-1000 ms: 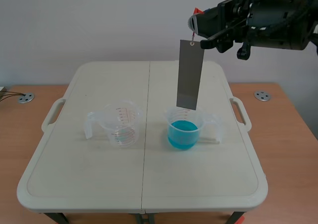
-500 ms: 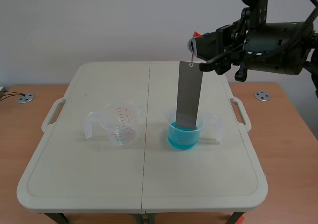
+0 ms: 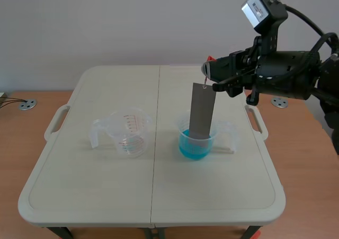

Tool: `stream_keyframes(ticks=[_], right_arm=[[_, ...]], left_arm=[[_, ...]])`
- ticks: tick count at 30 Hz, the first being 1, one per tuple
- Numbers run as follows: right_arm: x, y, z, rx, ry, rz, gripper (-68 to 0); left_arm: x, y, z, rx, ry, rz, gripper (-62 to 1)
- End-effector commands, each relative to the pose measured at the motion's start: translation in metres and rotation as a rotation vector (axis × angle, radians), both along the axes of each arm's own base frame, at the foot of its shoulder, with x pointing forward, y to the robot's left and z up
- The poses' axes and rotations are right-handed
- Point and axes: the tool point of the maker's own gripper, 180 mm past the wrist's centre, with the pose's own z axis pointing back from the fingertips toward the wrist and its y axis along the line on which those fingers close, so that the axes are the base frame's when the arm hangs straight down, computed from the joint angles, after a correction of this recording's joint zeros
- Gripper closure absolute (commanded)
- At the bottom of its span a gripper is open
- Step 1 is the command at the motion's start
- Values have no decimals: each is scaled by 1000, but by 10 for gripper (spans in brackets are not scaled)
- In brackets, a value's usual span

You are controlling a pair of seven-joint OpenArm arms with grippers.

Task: Hold the metal plate by the orange handle, dip it into the blue solution, take it out and point at it, then put the plate back in the beaker on the left.
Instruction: 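Lower the plate into the blue solution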

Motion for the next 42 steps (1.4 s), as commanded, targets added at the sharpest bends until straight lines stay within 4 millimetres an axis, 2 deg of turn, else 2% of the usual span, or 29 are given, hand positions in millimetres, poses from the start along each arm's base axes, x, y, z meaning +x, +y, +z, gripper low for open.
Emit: stream_keyframes(ticks=[1, 11, 17, 42], right_arm=[[5, 1, 9, 19, -37, 2, -15], [11, -10, -19, -1, -18, -43, -15], [13, -14, -29, -42, -29, -55, -14], [14, -18, -35, -116, -52, -55, -15]], left_arm=[[0, -3, 2, -12, -3, 3, -16], [-1, -2, 1, -8, 4, 3, -16], [-1, -2, 1, -8, 4, 3, -16], [-1, -2, 1, -7, 5, 3, -16]])
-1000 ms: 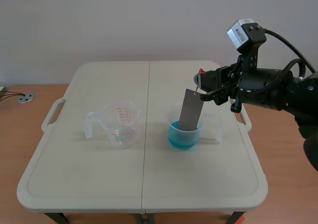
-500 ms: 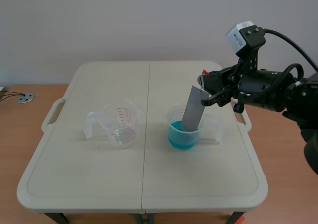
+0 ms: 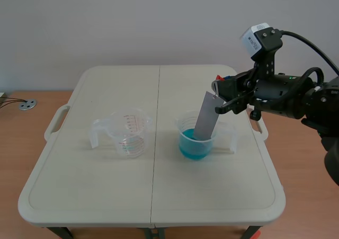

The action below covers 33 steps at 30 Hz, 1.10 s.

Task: Hold the metal plate by the orange handle, dip it into the blue solution, take it out and point at it, then put the plate back in the beaker on the left.
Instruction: 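Lower the plate into the blue solution, then hold the plate still in the solution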

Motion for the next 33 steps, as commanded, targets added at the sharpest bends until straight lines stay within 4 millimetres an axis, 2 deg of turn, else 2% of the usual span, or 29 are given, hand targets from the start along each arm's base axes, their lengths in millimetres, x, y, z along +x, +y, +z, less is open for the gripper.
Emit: stream_keyframes(ticks=[1, 33], right_arm=[[3, 1, 5, -8, -15, 12, -15], [5, 2, 10, 0, -32, 11, -15]], left_arm=[[-1, -3, 1, -11, 0, 3, -16], [-2, -3, 1, -8, 5, 3, -16]])
